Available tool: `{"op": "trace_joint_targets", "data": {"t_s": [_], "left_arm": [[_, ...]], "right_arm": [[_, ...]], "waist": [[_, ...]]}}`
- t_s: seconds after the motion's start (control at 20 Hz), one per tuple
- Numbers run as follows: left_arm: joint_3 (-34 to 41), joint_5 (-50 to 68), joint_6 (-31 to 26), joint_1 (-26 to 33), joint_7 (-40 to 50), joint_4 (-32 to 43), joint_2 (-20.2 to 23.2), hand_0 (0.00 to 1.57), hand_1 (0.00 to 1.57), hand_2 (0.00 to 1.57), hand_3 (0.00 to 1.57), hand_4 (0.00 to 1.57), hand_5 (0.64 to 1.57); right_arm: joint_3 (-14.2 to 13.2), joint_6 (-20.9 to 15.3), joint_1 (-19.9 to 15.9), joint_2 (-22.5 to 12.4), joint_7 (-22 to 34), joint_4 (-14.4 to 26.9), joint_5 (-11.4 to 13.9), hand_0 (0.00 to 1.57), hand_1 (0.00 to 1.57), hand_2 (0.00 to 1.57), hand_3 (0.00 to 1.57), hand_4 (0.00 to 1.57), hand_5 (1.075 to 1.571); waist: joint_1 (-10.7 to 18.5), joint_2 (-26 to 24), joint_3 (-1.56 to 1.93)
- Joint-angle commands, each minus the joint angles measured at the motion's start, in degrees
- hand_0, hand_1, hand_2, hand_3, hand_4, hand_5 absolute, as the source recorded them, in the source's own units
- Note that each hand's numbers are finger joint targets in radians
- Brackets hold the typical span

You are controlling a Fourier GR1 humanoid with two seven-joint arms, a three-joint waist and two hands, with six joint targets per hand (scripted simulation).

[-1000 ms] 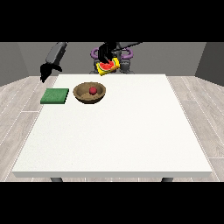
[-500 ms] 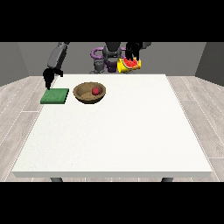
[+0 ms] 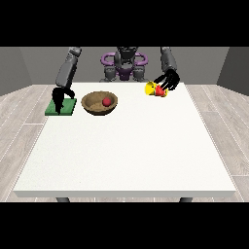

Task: Pick the cup and pour the ball into the bowl, then pick the bowl and place it on the pad

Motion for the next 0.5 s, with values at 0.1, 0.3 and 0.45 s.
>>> {"op": "trace_joint_targets", "data": {"t_s": [0.1,0.3,0.45], "left_arm": [[10.28,21.31,-3.43,1.33,-18.65,0.45,2.33,1.10,1.10,1.02,0.72,1.34,1.555],[10.49,29.08,-13.24,1.91,-19.92,5.92,-1.41,0.00,0.00,0.00,0.00,0.00,0.977],[11.88,31.10,-14.80,1.20,-21.69,7.09,-1.47,0.00,0.00,0.00,0.00,0.00,0.642]], "right_arm": [[-1.95,0.36,-0.53,0.52,-1.64,-1.52,-2.40,0.00,0.00,0.39,0.29,0.67,1.547],[-2.83,-0.35,-3.69,0.68,-0.70,-4.03,-4.09,0.00,0.00,0.30,0.00,0.11,1.533],[-1.66,-1.38,-5.09,0.41,1.20,-5.24,-3.32,0.00,0.00,0.00,0.00,0.00,1.569]], "waist": [[2.95,7.35,0.17],[2.28,12.41,0.23],[0.97,12.29,0.44]]}}
